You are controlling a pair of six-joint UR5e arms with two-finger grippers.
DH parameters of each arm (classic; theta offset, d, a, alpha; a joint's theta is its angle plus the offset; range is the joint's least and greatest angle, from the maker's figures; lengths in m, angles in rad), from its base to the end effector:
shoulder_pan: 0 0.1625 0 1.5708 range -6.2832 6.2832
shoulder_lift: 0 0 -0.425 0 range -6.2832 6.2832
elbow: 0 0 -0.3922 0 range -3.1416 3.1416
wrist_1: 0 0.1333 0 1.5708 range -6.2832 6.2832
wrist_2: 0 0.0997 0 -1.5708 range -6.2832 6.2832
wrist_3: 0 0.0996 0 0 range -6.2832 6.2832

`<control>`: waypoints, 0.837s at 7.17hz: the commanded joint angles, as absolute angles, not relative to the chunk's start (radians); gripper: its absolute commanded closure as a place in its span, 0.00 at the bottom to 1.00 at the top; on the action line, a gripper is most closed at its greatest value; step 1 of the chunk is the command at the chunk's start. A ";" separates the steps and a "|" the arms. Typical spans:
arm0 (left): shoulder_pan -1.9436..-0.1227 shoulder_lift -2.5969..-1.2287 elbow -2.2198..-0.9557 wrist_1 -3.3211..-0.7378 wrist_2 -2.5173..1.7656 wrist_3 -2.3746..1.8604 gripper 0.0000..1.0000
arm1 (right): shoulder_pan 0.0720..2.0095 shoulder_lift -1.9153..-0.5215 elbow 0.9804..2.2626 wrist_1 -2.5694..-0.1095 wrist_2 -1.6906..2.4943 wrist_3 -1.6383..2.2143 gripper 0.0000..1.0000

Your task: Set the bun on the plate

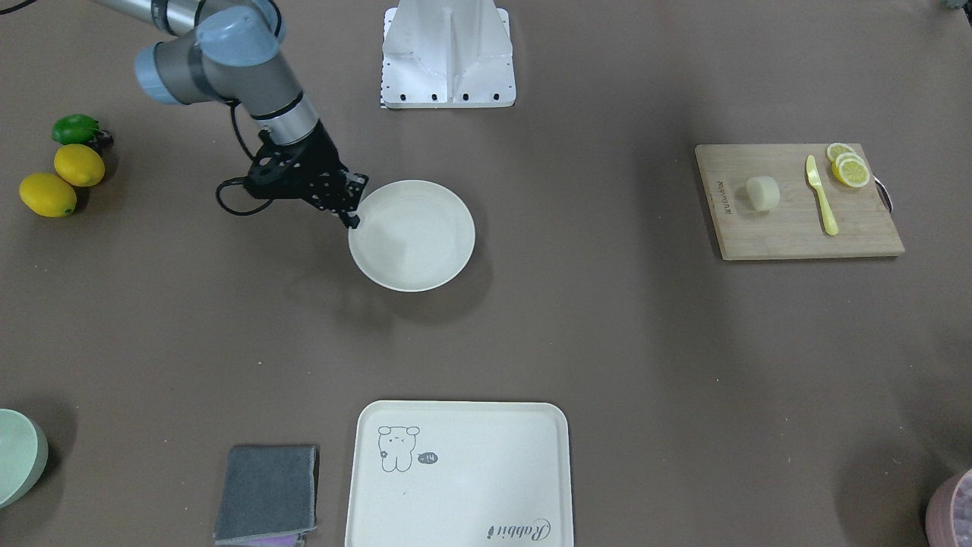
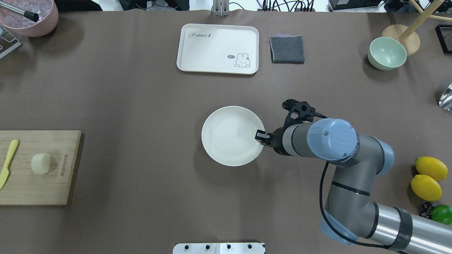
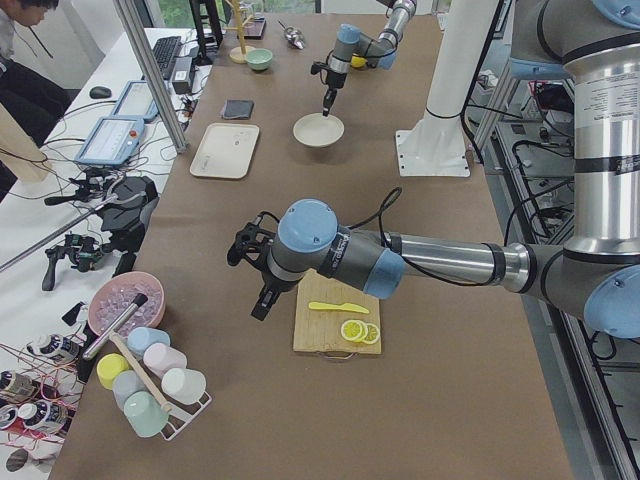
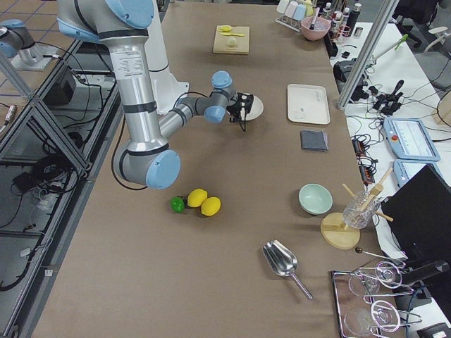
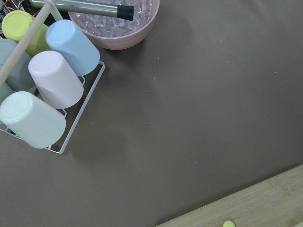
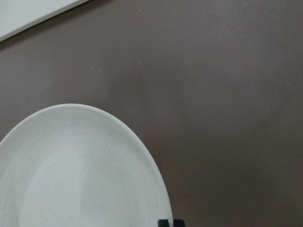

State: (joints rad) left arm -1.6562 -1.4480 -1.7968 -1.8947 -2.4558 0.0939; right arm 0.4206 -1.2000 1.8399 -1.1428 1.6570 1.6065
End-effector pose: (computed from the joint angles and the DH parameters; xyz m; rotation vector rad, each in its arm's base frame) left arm -0.0948 -0.4485 0.5600 0.4752 0.8321 0.1968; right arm -0.5001 -0.3603 0.2849 0.1285 -1.0690 0.3657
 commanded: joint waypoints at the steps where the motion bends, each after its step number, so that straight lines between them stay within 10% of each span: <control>1: -1.608 -1.450 -1.801 -1.919 -2.456 -0.023 0.02 | 0.333 -1.144 1.839 -1.195 1.565 1.629 1.00; 2: -1.568 -1.448 -1.799 -1.972 -2.456 -0.126 0.02 | 0.325 -1.146 1.838 -1.195 1.551 1.628 0.23; 3: -1.521 -1.440 -1.801 -2.027 -2.454 -0.256 0.02 | 0.328 -1.149 1.842 -1.196 1.549 1.611 0.00; 6: -1.273 -1.420 -1.801 -2.179 -2.428 -0.684 0.02 | 0.548 -1.170 1.868 -1.271 1.763 1.443 0.00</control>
